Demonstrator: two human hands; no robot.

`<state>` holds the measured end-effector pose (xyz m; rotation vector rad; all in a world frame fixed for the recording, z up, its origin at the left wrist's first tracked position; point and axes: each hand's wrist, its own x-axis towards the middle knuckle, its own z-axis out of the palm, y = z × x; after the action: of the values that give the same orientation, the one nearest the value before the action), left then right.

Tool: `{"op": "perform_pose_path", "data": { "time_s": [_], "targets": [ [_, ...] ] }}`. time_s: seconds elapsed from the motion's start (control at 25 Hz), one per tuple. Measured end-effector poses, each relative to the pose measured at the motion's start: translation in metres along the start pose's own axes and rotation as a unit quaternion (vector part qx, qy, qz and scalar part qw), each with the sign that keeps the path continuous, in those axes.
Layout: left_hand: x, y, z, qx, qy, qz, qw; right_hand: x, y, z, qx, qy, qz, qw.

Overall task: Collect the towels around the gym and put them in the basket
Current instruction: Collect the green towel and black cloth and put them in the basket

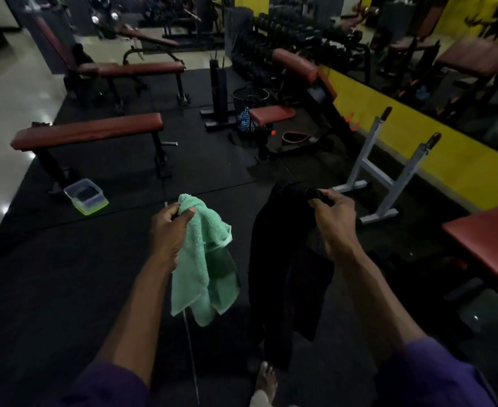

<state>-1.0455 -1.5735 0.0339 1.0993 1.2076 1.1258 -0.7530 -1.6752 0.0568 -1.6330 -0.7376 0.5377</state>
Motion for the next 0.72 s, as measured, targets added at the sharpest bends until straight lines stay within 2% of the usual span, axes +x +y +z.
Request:
{"op": "perform_pose_path", "data": {
  "time_s": [0.16,0.4,0.72],
  "targets": [
    [0.087,0.007,0.025,-0.048,0.022,-0.042,0.998,0.084,-0.009,0.046,0.005,-0.018,-0.002,1.000],
    [0.197,0.022,0.051,-0.104,0.036,-0.050,0.993,0.203,-0.022,0.118,0.013,-0.026,0.010,1.000],
    [0.396,0.043,0.056,-0.105,0.027,-0.045,0.993,0.355,-0.037,0.240,0.016,-0.008,0.027,0.999]
  ]
}}
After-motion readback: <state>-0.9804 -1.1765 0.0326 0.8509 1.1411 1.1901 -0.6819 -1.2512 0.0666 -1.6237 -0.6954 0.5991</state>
